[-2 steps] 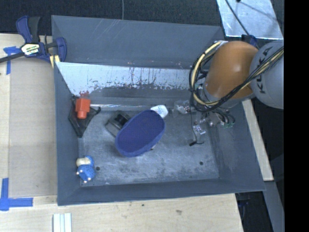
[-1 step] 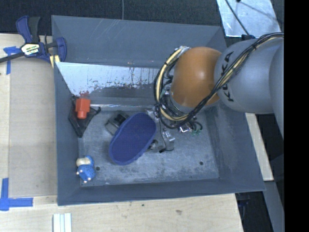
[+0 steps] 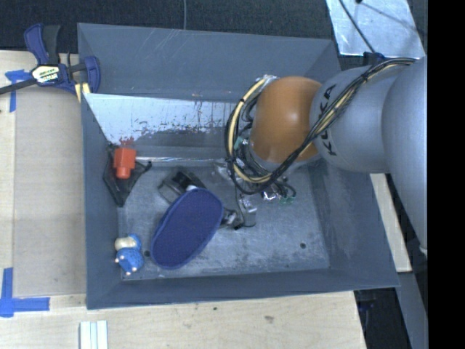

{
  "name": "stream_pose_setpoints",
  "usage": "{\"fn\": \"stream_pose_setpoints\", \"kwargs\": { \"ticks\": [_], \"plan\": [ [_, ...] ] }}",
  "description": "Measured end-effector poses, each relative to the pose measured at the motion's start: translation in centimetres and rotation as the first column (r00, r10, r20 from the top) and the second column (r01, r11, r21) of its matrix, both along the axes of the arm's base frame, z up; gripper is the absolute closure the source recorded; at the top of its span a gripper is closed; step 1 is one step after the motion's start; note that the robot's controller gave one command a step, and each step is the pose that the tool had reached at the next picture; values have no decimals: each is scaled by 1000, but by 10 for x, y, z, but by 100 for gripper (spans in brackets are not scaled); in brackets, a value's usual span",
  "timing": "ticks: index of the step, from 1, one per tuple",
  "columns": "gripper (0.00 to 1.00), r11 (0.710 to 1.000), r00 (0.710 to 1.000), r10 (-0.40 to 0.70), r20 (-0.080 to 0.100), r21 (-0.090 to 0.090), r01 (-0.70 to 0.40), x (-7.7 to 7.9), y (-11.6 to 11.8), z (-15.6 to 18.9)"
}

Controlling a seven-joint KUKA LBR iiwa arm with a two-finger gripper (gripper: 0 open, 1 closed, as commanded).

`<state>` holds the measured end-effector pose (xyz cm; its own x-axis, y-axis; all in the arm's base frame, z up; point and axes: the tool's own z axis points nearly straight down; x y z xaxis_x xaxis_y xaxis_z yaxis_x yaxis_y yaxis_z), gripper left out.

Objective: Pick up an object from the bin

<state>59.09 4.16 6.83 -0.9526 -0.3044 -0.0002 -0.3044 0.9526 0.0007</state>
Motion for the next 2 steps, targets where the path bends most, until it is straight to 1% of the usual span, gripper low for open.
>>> {"fn": "stream_pose_setpoints", "kwargs": {
  "ticks": [1,2],
  "plan": [
    [100,1000,1000,1,4,0,-1,1,0,3],
    [100,1000,1000,28,11,-1,-28,-24,-19,118]
  ]
}}
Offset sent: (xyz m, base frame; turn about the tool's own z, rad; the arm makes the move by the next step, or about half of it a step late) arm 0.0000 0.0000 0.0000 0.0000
